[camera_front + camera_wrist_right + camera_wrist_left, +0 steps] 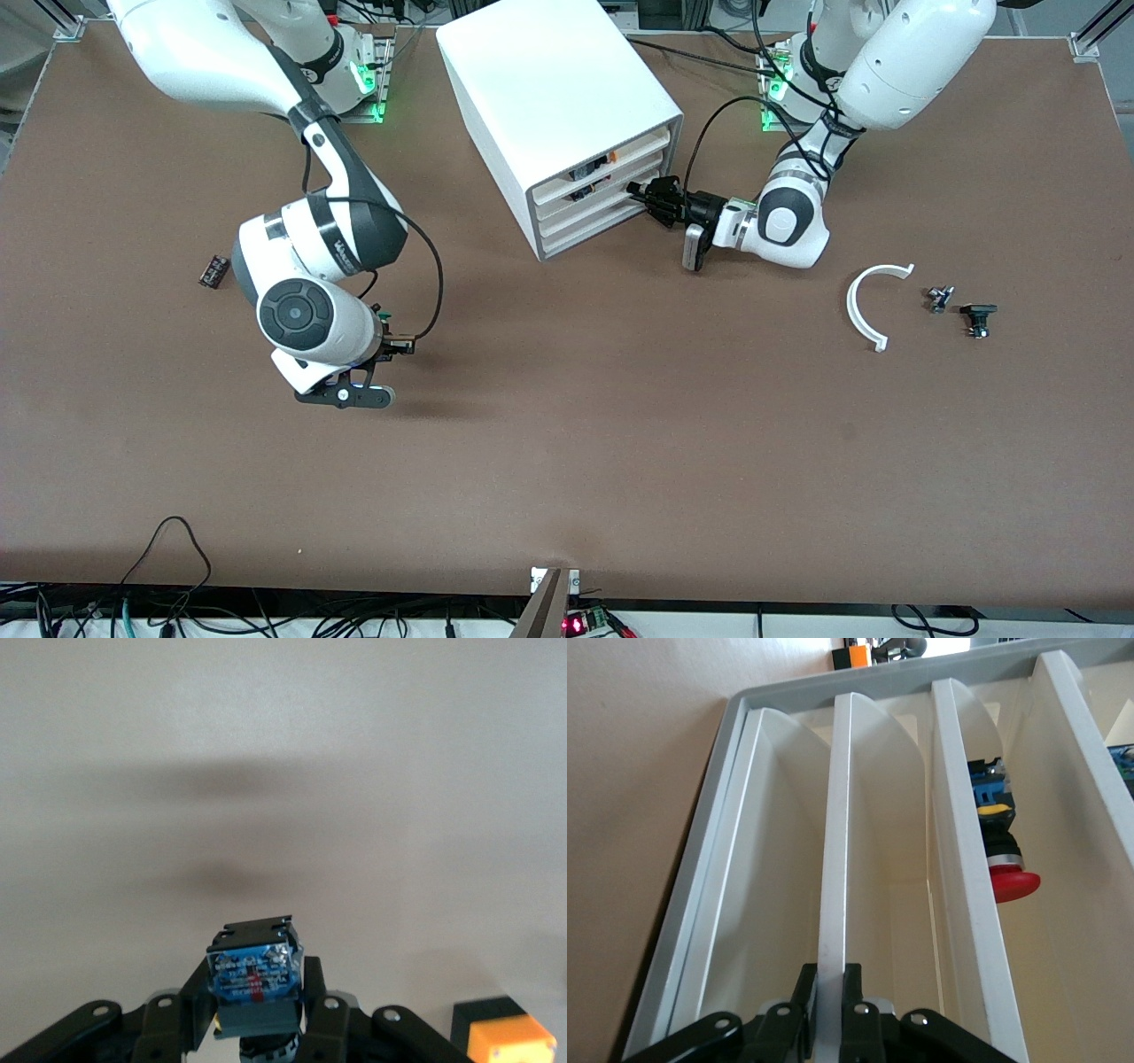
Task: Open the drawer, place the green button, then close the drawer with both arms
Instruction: 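Carry the button toward the cabinet while the left gripper grips the drawer handle, then pull the drawer open with the left gripper while the right gripper approaches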
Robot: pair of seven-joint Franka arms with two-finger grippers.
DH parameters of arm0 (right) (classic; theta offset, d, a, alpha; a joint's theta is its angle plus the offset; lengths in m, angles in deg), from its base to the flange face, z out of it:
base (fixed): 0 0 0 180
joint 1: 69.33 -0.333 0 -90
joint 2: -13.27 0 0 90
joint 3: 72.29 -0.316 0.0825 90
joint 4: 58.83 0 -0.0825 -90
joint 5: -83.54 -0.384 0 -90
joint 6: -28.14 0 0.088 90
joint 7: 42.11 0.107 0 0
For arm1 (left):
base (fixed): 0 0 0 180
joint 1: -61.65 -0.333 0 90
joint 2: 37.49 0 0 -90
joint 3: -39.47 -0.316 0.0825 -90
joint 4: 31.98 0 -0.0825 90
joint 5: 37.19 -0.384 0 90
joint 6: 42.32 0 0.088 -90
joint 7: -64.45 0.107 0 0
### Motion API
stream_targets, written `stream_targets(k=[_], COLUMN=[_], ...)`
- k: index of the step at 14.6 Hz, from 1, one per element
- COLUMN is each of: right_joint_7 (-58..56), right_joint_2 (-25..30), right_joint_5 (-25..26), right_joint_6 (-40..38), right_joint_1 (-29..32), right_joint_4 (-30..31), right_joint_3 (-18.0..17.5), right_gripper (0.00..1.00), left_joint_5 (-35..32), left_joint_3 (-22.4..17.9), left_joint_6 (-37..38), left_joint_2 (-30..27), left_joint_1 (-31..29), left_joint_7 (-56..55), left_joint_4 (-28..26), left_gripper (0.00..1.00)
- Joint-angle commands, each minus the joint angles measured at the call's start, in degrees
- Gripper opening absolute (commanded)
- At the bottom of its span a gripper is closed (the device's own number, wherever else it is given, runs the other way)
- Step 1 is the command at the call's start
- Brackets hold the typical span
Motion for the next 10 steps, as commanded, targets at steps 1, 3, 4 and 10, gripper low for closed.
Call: stream_targets(k=[1, 3, 4, 10], right_joint_7=[5.6, 10.2, 14.0, 36.7], right_joint_2=[-0.9, -0.9, -0.9, -0.9], right_joint_5=[0.4, -1.1, -2.0, -2.7], right_joint_6=[-4.9, -5.6, -5.0, -1.9], right_joint_1=[-1.2, -3.4, -4.3, -13.2], right_joint_4=[-6.5, -8.9, -9.1, -11.7], right_joint_3=[-0.2, -0.1, -0.2, 0.0], right_gripper=[0.0, 0.0, 0.0, 0.0], left_joint_5=[0.8, -1.0, -2.2, -11.4], left_joint_3=[-1.7, -4.6, -5.9, -11.6], left_joint_6=[0.3, 0.1, 0.1, 0.1], left_joint_2=[0.2, 0.4, 0.5, 2.0], left_joint_1=[-1.6, -1.5, -1.5, -1.6], left_joint_7=[-0.3, -0.6, -1.3, -7.7], left_joint_4=[1.9, 3.7, 4.8, 13.2], left_gripper=[0.0, 0.0, 0.0, 0.0])
